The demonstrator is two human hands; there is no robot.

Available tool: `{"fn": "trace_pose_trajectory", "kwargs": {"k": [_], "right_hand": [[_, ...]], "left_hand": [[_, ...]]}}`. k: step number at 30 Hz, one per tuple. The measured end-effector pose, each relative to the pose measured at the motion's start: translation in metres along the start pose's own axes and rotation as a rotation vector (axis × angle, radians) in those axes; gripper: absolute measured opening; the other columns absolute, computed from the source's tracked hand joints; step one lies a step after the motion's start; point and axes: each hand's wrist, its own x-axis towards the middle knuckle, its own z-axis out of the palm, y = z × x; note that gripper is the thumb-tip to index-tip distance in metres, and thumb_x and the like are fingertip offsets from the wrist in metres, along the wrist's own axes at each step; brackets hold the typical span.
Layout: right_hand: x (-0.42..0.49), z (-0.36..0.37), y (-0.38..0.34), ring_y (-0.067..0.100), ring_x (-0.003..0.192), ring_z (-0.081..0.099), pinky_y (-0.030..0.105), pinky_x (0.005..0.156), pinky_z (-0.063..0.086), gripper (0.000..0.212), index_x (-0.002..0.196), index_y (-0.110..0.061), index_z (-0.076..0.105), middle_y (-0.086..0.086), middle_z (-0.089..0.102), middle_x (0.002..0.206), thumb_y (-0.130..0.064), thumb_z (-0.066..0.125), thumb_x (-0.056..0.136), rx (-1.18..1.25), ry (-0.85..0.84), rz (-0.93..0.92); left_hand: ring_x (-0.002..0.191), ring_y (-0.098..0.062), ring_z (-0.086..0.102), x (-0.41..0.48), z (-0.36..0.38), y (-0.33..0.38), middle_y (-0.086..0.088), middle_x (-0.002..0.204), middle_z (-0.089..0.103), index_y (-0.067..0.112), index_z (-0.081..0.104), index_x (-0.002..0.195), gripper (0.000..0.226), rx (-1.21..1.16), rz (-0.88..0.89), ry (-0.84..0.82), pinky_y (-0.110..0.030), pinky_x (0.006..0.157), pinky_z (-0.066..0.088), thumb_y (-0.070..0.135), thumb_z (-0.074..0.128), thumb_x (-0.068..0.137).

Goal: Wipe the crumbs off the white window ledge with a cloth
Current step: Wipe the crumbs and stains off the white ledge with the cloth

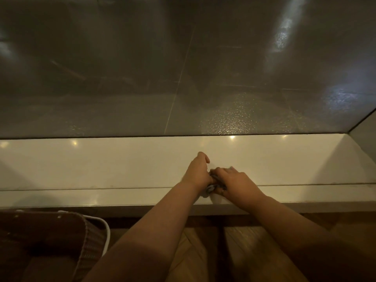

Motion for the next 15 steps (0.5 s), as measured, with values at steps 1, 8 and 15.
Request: {"fn": "trace_pose_trajectory", "kwargs": {"k": [1, 8, 15], "right_hand": [[0.003, -0.001, 0.001, 0.022, 0.108, 0.056, 0.034, 0.109, 0.033, 0.043, 0.127, -0.019, 0.047, 0.005, 0.058, 0.124, -0.032, 0.058, 0.087, -0.044, -0.024, -0.022], [0.027, -0.024, 0.004, 0.021, 0.105, 0.050, 0.032, 0.079, 0.043, 0.031, 0.104, -0.011, 0.063, 0.004, 0.055, 0.116, -0.031, 0.062, 0.080, -0.229, -0.133, -0.198], [0.044, -0.030, 0.009, 0.024, 0.098, 0.057, 0.035, 0.081, 0.046, 0.046, 0.124, -0.020, 0.048, 0.005, 0.062, 0.110, -0.022, 0.062, 0.080, -0.138, -0.251, -0.319]], "left_hand": [[0.065, -0.010, 0.046, -0.001, -0.003, 0.000, 0.002, 0.079, 0.049, 0.012, 0.046, 0.110, 0.042, 0.013, -0.001, -0.023, -0.018, 0.055, 0.038, 0.009, 0.071, 0.076], [0.086, -0.008, 0.059, -0.038, -0.044, -0.034, 0.003, 0.105, 0.063, 0.017, 0.063, 0.109, 0.026, -0.204, -0.012, 0.068, -0.015, 0.072, 0.049, 0.010, 0.063, 0.084], [0.128, -0.017, 0.037, -0.071, -0.052, -0.100, 0.001, 0.137, 0.043, 0.023, 0.049, 0.127, 0.043, 0.319, -0.052, 0.489, -0.034, 0.106, 0.030, 0.041, 0.056, 0.089]]}}
